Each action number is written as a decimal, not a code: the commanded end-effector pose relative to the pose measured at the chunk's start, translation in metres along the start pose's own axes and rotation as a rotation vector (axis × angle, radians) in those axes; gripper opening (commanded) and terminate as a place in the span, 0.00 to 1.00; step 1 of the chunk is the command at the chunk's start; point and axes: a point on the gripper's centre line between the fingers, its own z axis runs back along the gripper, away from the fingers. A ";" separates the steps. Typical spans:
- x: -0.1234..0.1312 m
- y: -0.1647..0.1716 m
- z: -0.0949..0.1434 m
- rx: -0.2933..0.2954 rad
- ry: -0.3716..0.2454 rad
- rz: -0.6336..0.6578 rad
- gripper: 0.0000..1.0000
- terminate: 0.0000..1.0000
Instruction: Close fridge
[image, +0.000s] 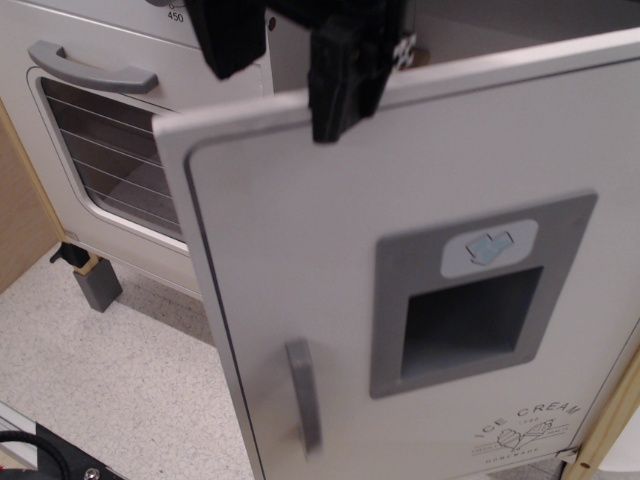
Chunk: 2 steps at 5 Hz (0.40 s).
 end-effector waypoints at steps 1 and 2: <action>0.022 0.019 0.017 0.026 -0.061 0.083 1.00 0.00; 0.022 0.019 0.024 0.021 -0.056 0.091 1.00 0.00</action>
